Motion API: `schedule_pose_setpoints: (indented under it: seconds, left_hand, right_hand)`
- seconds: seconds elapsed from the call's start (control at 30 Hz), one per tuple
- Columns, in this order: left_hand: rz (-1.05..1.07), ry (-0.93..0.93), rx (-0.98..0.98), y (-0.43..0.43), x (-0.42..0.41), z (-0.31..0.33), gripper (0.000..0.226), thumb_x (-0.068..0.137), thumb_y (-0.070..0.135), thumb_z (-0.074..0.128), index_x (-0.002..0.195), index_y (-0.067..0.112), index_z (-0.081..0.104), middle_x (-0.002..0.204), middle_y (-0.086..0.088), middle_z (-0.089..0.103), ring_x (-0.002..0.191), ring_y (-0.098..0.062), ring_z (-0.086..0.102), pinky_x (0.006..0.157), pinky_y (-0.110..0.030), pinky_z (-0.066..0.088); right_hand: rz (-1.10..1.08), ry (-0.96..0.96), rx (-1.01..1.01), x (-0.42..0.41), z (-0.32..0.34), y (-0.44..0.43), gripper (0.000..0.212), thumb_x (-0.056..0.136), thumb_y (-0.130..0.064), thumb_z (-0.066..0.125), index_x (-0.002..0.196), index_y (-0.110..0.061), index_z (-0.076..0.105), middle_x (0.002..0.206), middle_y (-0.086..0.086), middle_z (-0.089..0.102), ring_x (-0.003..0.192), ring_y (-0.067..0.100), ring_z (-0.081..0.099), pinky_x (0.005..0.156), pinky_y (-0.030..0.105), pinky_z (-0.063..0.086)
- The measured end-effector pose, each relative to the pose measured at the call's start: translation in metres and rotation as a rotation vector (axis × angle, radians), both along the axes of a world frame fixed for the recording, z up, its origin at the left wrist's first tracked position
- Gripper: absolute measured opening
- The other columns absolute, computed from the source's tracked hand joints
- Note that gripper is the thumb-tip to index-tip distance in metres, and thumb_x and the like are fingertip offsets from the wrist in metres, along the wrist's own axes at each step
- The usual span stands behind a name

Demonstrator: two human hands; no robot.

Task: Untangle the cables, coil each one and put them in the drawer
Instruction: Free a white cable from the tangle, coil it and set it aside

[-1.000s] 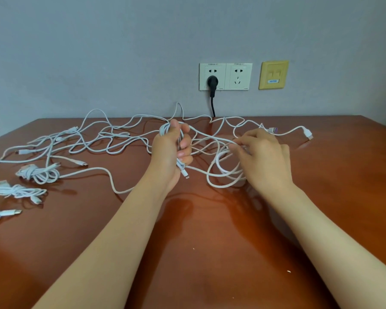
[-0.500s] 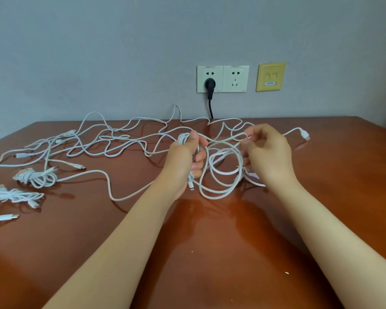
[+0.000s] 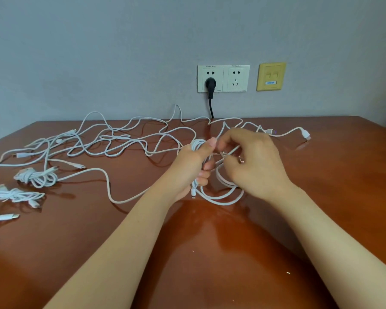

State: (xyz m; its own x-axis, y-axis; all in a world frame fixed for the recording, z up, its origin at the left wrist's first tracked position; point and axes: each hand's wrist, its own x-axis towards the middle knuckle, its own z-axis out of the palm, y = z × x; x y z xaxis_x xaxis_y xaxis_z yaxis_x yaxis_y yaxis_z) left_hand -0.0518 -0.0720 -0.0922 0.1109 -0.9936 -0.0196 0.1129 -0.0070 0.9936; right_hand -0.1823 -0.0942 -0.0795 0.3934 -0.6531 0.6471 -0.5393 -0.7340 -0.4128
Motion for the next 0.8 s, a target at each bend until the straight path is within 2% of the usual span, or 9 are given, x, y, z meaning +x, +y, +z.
schedule_pose_setpoints:
  seconds: [0.1, 0.17, 0.23, 0.3, 0.37, 0.47, 0.6, 0.67, 0.8]
  left_hand:
    - [-0.024, 0.012, 0.015, 0.001, 0.003, 0.003, 0.029, 0.094, 0.028, 0.051, 0.068, 0.015, 0.053, 0.041, 0.005, 0.031, 0.033, -0.005, 0.022, 0.036, -0.012, 0.016]
    - [-0.035, -0.003, 0.016, 0.002, 0.005, 0.004, 0.024, 0.092, 0.024, 0.055, 0.068, 0.018, 0.056, 0.041, 0.005, 0.030, 0.035, -0.005, 0.021, 0.036, -0.014, 0.016]
    - [-0.073, -0.039, 0.006, 0.004, 0.005, 0.006, 0.003, 0.088, 0.018, 0.060, 0.086, 0.018, 0.058, 0.041, 0.006, 0.030, 0.035, -0.005, 0.021, 0.036, -0.015, 0.016]
    - [-0.099, -0.079, 0.006, 0.005, 0.004, 0.006, 0.019, 0.085, 0.009, 0.064, 0.100, 0.017, 0.055, 0.040, 0.006, 0.031, 0.035, -0.005, 0.022, 0.036, -0.015, 0.017]
    - [-0.110, -0.120, -0.007, 0.005, 0.003, 0.006, 0.026, 0.084, 0.003, 0.065, 0.103, 0.017, 0.054, 0.040, 0.006, 0.031, 0.036, -0.005, 0.022, 0.036, -0.016, 0.018]
    - [-0.139, -0.181, -0.011, 0.005, 0.000, 0.006, 0.020, 0.086, 0.002, 0.062, 0.095, 0.019, 0.058, 0.041, 0.007, 0.031, 0.037, -0.005, 0.022, 0.037, -0.016, 0.017]
    - [-0.144, -0.176, -0.011, 0.004, 0.002, 0.006, 0.021, 0.087, 0.003, 0.062, 0.101, 0.018, 0.054, 0.042, 0.008, 0.033, 0.037, -0.004, 0.024, 0.037, -0.015, 0.018]
    - [-0.208, -0.233, -0.009, 0.005, 0.004, 0.005, 0.026, 0.082, 0.000, 0.066, 0.101, 0.013, 0.054, 0.045, 0.008, 0.032, 0.037, -0.003, 0.024, 0.038, -0.015, 0.018]
    - [-0.276, -0.383, 0.066, 0.007, 0.004, 0.002, 0.032, 0.078, -0.011, 0.064, 0.091, 0.013, 0.047, 0.046, 0.007, 0.029, 0.038, -0.004, 0.024, 0.037, -0.017, 0.020]
  right_hand:
    - [-0.018, 0.015, 0.101, 0.000, 0.004, 0.007, 0.017, 0.062, -0.033, 0.041, 0.074, -0.028, 0.054, 0.049, -0.010, 0.051, 0.054, 0.006, 0.045, 0.056, 0.014, 0.030]
    - [-0.047, 0.015, 0.196, -0.004, 0.007, 0.006, 0.021, 0.062, -0.039, 0.039, 0.073, -0.030, 0.055, 0.049, -0.022, 0.053, 0.054, 0.007, 0.045, 0.053, 0.020, 0.031]
    - [0.009, 0.018, 0.360, -0.009, 0.012, 0.001, 0.029, 0.058, -0.045, 0.039, 0.068, -0.029, 0.061, 0.047, -0.021, 0.053, 0.056, 0.008, 0.047, 0.058, 0.027, 0.034]
    - [0.126, -0.002, 0.517, -0.014, 0.019, -0.003, 0.041, 0.053, -0.051, 0.039, 0.069, -0.028, 0.069, 0.054, -0.013, 0.059, 0.067, 0.011, 0.055, 0.067, 0.033, 0.041]
    - [0.190, -0.012, 0.589, -0.015, 0.022, -0.004, 0.040, 0.063, -0.047, 0.043, 0.072, -0.021, 0.071, 0.062, -0.007, 0.061, 0.069, 0.013, 0.055, 0.068, 0.032, 0.041]
    - [0.203, 0.027, 0.563, -0.012, 0.022, -0.003, 0.027, 0.086, -0.036, 0.058, 0.066, -0.019, 0.066, 0.054, -0.010, 0.056, 0.056, 0.004, 0.047, 0.059, 0.022, 0.037]
    - [0.250, 0.016, 0.565, -0.011, 0.021, 0.001, 0.020, 0.093, -0.020, 0.055, 0.079, -0.006, 0.061, 0.036, -0.017, 0.046, 0.036, -0.004, 0.043, 0.036, 0.007, 0.031]
    - [0.222, -0.008, 0.520, -0.011, 0.019, -0.001, 0.019, 0.091, -0.018, 0.057, 0.074, -0.011, 0.062, 0.042, -0.014, 0.048, 0.040, -0.001, 0.043, 0.041, 0.009, 0.033]
    - [0.132, 0.059, 0.295, -0.004, 0.009, -0.005, 0.018, 0.090, -0.020, 0.057, 0.073, -0.023, 0.058, 0.060, -0.009, 0.053, 0.060, 0.013, 0.048, 0.064, 0.031, 0.039]
